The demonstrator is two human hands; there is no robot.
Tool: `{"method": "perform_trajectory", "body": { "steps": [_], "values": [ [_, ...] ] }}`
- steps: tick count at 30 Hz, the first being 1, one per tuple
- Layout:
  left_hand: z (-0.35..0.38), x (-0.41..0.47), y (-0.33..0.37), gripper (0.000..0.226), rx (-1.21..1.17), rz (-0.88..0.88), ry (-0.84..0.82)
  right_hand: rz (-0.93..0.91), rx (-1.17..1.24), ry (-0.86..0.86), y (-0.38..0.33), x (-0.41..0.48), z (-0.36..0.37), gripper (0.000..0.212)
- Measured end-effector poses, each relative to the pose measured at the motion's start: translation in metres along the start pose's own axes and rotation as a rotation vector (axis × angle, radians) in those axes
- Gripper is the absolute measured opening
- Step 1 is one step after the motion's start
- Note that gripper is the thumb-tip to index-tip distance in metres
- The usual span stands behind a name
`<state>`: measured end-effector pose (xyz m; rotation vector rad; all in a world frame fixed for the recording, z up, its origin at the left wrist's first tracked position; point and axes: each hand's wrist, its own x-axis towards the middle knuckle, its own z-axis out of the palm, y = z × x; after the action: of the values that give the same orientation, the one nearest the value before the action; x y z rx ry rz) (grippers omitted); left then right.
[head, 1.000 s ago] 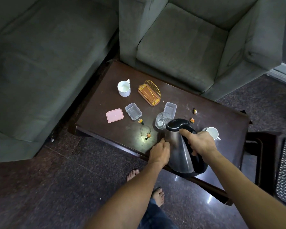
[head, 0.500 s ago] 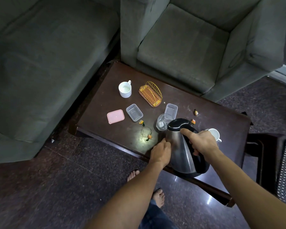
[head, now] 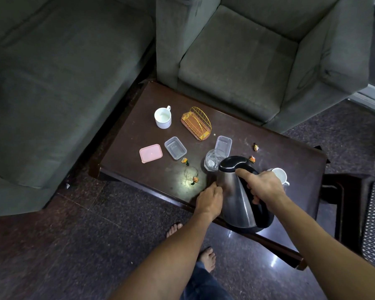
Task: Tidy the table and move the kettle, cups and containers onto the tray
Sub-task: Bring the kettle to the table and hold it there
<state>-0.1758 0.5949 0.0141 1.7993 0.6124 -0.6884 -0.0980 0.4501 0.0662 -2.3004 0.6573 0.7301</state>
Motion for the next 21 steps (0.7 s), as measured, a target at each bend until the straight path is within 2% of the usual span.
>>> {"method": "perform_trajectory", "body": {
  "steps": [21],
  "values": [
    [0.0082,-0.0021,0.0023,0.034,-0.019,-0.017,-0.006,-0.004,-0.018,-0.011,0.0005,-0.0017,-0.0069,0.067]
  ]
}}
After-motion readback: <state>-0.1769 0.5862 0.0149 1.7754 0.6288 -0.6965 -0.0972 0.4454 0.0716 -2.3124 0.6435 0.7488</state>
